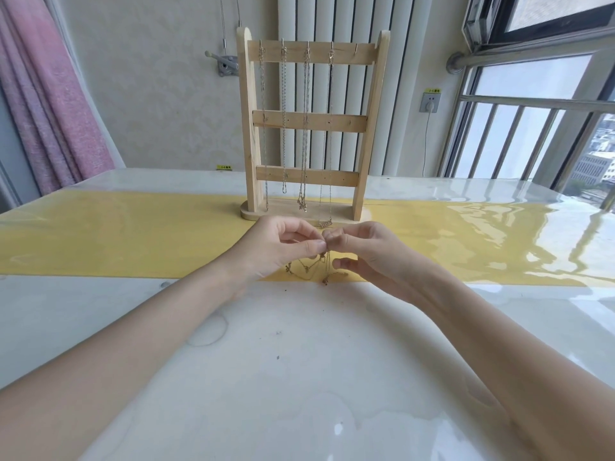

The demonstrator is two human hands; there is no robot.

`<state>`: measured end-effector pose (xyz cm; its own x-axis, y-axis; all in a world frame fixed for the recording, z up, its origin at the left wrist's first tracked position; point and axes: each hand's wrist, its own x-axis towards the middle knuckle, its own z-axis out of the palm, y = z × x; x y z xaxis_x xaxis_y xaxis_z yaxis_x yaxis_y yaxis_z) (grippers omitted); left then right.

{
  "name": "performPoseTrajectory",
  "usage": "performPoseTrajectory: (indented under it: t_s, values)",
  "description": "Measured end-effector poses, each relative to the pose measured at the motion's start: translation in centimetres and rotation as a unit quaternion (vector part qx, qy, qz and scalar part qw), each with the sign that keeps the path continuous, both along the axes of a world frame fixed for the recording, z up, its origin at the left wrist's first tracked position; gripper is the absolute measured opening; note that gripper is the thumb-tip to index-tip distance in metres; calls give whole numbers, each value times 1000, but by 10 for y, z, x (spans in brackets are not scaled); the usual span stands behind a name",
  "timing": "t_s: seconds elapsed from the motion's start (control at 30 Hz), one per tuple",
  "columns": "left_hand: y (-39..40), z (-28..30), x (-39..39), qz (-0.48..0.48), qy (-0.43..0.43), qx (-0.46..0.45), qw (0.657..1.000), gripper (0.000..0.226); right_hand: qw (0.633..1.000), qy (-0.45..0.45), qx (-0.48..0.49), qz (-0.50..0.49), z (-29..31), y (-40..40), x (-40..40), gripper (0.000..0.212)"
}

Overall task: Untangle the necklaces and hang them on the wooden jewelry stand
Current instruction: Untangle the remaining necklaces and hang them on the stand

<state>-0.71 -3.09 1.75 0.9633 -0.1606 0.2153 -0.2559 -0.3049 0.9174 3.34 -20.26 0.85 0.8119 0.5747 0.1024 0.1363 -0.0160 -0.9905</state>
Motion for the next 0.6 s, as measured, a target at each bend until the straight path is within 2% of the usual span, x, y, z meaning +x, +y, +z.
performPoseTrajectory:
  t_s: [0.13, 0.23, 0.4, 0.53, 0.6]
  values:
    - [-2, 0, -1, -2, -11, 21, 1000, 7, 1000, -12, -16, -12, -2, 1, 0, 8]
    - [-2, 1, -1, -1, -26, 51, 998, 6, 999, -24, -34, -17, -2, 3, -1, 20]
    - [-4, 0, -1, 10, -42, 56, 998, 13, 998, -30, -50, -13, -3, 5, -2, 19]
    - [-4, -1, 1, 12, -81, 107, 991, 11, 997, -39, -67, -16, -4, 5, -1, 37]
    - [-3, -3, 1, 13, -106, 123, 987, 11, 997, -39, -69, -18, -6, 5, 0, 39]
